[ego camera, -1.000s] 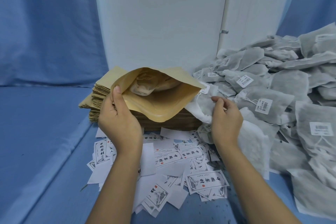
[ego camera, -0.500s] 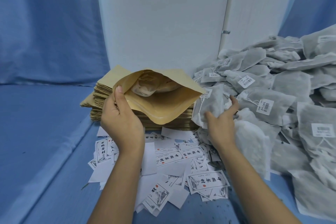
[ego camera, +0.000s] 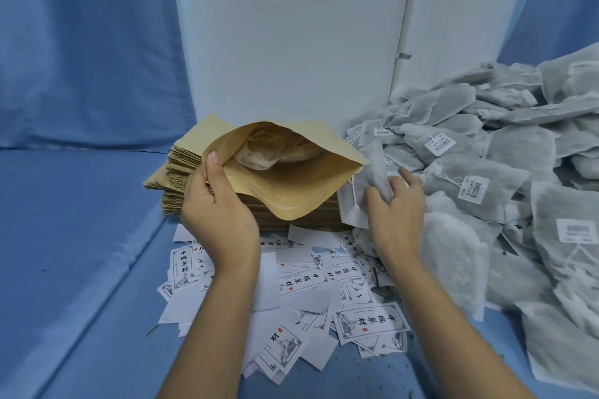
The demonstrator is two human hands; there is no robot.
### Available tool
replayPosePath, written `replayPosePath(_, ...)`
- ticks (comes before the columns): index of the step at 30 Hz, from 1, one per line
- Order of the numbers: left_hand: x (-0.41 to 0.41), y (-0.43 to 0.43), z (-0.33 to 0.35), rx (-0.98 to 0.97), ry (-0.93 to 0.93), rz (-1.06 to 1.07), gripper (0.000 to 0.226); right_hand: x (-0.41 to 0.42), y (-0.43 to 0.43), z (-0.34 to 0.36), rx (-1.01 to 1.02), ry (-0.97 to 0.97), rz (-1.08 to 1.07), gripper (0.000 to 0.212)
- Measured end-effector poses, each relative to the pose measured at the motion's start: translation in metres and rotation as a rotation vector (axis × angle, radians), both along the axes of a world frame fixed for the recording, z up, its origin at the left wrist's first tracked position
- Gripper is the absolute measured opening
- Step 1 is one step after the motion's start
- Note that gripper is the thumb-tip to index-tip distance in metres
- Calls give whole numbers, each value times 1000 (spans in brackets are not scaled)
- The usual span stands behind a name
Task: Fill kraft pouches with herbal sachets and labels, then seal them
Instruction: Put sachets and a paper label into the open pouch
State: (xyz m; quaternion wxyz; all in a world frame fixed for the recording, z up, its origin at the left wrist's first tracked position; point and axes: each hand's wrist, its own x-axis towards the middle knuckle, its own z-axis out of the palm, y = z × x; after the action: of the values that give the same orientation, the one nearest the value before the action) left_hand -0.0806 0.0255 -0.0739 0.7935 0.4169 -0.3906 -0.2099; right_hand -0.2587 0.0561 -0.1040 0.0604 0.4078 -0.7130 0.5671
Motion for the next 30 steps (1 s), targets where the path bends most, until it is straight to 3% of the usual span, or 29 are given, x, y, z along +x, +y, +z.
replayPosePath(3, -4, -1, -2, 10, 31, -19, 45, 5, 5, 10, -6, -24, 91, 14)
replayPosePath(5, -8, 0, -2, 16, 30, -39, 44, 6, 7, 20, 41, -172, 288, 5)
replayPosePath(6, -10, 0, -3, 8, 26, -44, 43, 5, 7, 24, 83, -248, 406, 25)
replayPosePath(8, -12, 2, -4, -16, 8, -57, 39, -2, 10, 32, 227, -375, 632, 44)
replayPosePath(11, -15, 5, -6, -32, -57, -91, 28, -11, 28, 47, 518, -511, 1023, 30)
replayPosePath(15, -20, 5, -14, -37, -208, -158, 23, -19, 41, 53, 373, -776, 1357, 32)
replayPosePath(17, -21, 6, -15, -47, -250, -187, 21, -13, 38, 52, 303, -806, 1368, 31)
replayPosePath(22, -23, 7, -16, -69, -306, -193, 20, 12, 16, 40, 49, -934, 1147, 34)
replayPosePath(25, -25, 11, -16, -86, -346, -223, 21, 20, 8, 39, -81, -987, 1163, 34)
replayPosePath(30, -31, 19, -15, -85, -355, -252, 22, 29, -8, 45, -22, -917, 1012, 33)
